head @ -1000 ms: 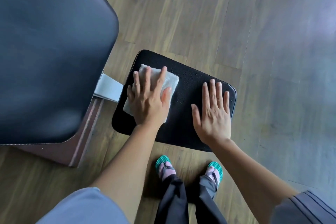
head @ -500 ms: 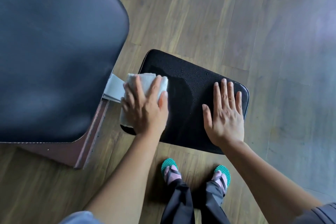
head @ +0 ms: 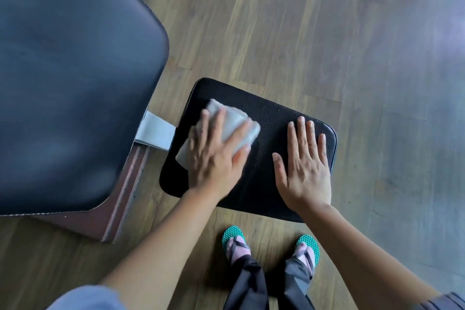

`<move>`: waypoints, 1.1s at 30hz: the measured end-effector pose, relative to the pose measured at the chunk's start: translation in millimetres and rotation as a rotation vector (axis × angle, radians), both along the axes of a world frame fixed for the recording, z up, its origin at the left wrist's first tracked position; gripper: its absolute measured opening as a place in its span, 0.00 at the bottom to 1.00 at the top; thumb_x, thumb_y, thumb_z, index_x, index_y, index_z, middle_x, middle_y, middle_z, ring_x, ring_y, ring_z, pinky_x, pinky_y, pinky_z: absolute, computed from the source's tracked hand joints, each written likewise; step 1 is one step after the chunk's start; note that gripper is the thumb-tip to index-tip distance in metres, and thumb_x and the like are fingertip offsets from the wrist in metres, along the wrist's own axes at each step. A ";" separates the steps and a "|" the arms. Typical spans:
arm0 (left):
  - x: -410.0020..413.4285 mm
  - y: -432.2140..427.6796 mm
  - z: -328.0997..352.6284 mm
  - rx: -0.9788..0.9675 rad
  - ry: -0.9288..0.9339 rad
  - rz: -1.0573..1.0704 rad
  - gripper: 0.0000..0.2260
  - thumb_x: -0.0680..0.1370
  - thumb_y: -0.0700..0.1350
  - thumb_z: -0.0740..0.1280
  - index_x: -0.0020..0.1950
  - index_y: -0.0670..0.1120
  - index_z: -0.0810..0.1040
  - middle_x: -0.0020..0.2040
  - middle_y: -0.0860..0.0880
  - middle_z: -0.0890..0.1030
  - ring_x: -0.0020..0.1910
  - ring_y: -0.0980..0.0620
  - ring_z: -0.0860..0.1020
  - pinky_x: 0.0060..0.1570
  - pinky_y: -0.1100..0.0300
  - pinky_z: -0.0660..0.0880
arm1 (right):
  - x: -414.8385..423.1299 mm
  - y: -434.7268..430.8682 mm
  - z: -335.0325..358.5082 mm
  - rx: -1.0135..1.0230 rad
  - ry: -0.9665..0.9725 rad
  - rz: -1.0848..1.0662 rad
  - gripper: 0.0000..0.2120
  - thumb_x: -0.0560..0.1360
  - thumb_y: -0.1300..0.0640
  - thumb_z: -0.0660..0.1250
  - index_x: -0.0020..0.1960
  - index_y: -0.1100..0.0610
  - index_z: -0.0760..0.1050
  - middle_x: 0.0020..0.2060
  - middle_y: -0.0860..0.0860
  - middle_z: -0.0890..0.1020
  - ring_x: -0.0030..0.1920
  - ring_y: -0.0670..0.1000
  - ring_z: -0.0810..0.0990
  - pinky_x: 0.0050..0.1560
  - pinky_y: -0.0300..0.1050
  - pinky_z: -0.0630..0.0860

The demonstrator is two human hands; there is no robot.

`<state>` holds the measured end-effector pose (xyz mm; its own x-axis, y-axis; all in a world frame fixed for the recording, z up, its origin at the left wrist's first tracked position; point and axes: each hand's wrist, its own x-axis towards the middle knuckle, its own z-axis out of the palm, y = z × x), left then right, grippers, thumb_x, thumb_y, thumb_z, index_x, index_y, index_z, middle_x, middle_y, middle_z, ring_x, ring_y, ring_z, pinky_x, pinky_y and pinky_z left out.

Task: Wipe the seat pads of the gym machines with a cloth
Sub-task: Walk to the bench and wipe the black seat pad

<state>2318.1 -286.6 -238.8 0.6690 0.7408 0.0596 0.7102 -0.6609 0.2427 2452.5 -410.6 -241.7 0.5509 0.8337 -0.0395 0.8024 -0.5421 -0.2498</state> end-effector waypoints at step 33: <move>-8.1 40.8 4.4 -0.057 0.038 0.213 0.21 0.78 0.56 0.53 0.69 0.58 0.72 0.73 0.44 0.65 0.73 0.35 0.61 0.62 0.34 0.67 | 2.1 0.8 3.6 0.021 0.044 -0.013 0.29 0.79 0.50 0.47 0.77 0.61 0.54 0.77 0.57 0.53 0.77 0.54 0.47 0.76 0.53 0.44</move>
